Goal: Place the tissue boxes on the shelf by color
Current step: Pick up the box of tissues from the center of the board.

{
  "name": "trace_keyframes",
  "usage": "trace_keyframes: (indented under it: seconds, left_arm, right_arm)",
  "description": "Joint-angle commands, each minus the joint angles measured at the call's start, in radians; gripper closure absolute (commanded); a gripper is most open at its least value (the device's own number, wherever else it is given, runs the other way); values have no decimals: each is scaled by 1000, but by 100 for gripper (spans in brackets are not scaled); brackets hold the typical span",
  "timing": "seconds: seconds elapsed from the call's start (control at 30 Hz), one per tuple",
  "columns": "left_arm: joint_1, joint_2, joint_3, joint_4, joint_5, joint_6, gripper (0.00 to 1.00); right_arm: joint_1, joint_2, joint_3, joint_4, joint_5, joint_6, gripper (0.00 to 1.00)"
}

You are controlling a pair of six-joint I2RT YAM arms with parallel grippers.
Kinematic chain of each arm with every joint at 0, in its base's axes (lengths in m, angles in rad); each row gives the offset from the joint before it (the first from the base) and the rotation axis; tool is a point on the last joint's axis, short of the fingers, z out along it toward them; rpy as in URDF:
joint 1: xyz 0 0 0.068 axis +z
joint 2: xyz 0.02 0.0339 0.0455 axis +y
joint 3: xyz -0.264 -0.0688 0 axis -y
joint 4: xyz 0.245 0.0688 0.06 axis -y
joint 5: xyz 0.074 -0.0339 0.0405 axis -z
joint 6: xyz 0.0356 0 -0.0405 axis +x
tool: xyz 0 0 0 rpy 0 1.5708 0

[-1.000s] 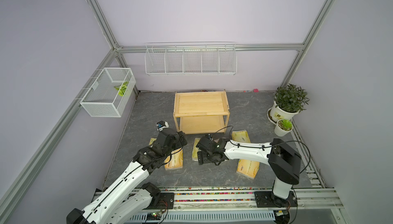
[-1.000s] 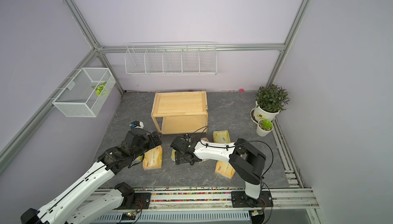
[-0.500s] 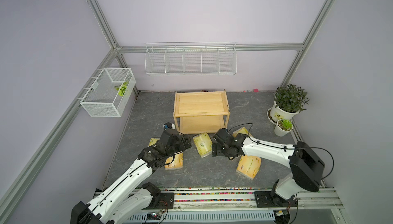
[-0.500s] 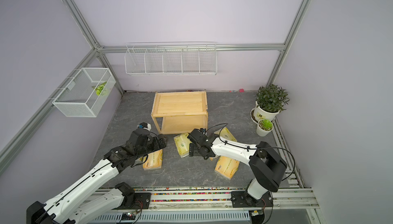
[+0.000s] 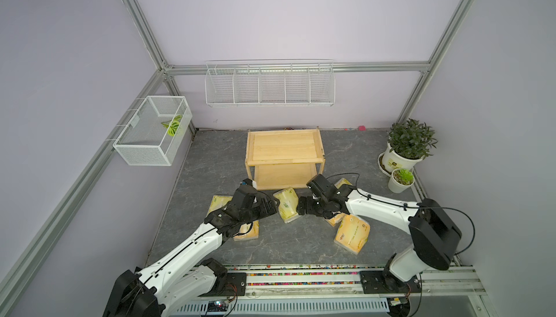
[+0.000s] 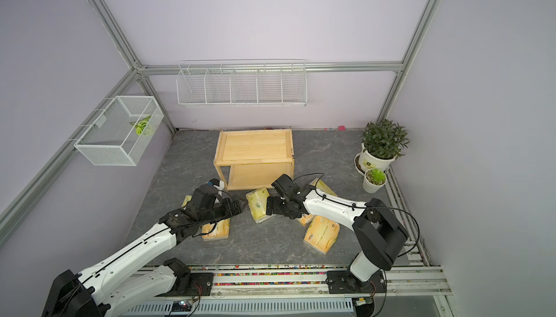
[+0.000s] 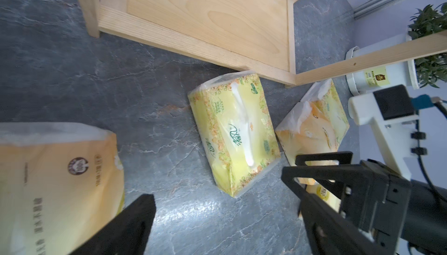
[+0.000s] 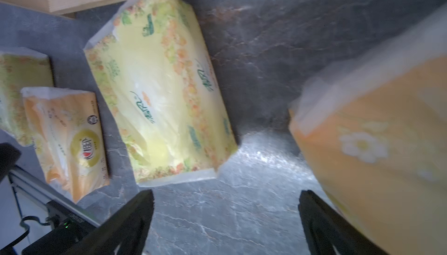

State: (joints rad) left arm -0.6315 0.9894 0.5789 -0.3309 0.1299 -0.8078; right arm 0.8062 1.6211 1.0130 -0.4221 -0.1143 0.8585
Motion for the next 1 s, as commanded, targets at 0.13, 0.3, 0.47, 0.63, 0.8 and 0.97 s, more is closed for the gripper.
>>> trace_keyframes:
  seconds: [0.13,0.3,0.47,0.63,0.8,0.97]
  left_arm:
    - [-7,53,-17,115,31,-23,0]
    - [-7,101,-37,157,28,-34,0]
    - [-7,131,-67,196,15,-51,0]
    - [-7,156,-82,227,9,-63,0]
    - [-7,198,-73,229,8,-97,0]
    - [-7,225,-70,248,14,-96,0]
  right_arm:
    - [-1,103,67,59,-25,-16,1]
    - [-5,145,64,115,-42,-8,1]
    - [-6,151,17,229,-112,4,1]
    - [7,108,-84,405,-194,63,1]
    - [52,78,-175,543,-220,153,1]
    - [96,50,-245,636,-189,233,1]
